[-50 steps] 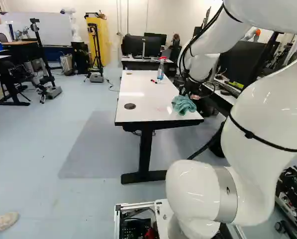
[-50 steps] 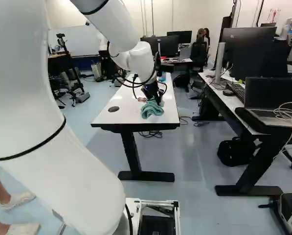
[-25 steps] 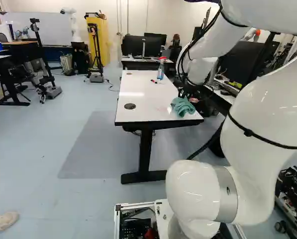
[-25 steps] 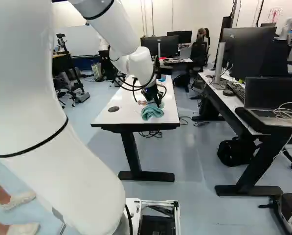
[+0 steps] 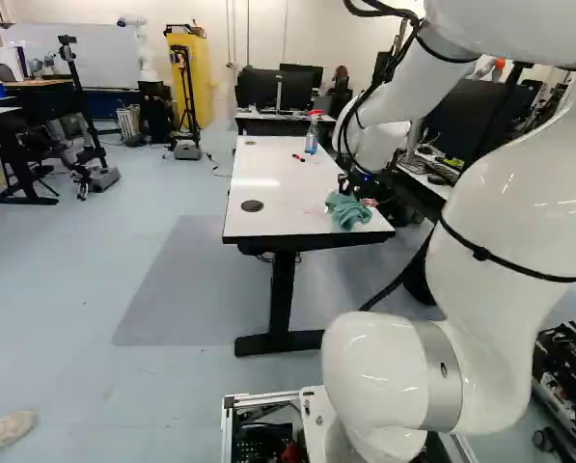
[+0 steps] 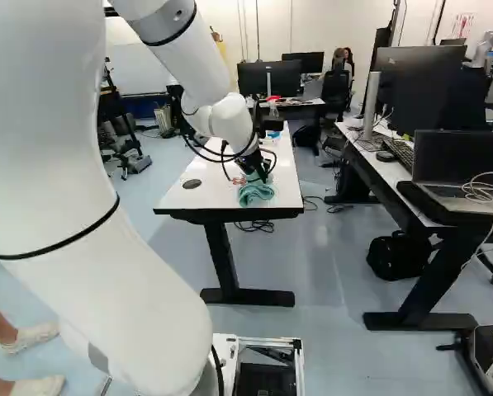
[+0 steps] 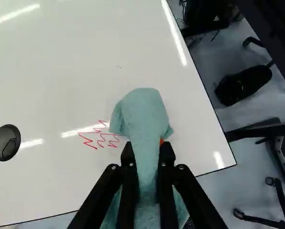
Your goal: Clean the table with the green towel
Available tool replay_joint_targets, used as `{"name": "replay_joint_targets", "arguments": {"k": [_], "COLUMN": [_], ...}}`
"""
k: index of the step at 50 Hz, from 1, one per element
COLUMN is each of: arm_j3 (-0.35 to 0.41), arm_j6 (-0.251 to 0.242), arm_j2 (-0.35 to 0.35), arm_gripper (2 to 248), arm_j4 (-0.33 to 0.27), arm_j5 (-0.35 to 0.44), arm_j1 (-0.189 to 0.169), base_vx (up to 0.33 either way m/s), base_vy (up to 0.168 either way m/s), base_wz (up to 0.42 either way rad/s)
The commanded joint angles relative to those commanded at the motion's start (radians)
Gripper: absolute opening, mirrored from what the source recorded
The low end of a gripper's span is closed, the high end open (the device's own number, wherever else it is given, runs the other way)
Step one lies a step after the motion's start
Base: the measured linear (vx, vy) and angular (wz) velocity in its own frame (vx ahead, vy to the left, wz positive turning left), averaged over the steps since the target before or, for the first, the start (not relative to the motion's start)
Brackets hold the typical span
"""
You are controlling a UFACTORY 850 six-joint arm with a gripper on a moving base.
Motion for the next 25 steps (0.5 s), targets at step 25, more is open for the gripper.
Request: {"name": "replay_joint_targets", "arguments": {"k": [25], "arm_j3": [0.034], "arm_j6": [0.000], "arm_j2": [-0.005], "arm_gripper": [47], "arm_j4": [-0.034], "arm_j5": [0.077], "arm_j1": [0.018], "base_vx": [0.000], "base_vy": [0.000], "base_wz": [0.000]}}
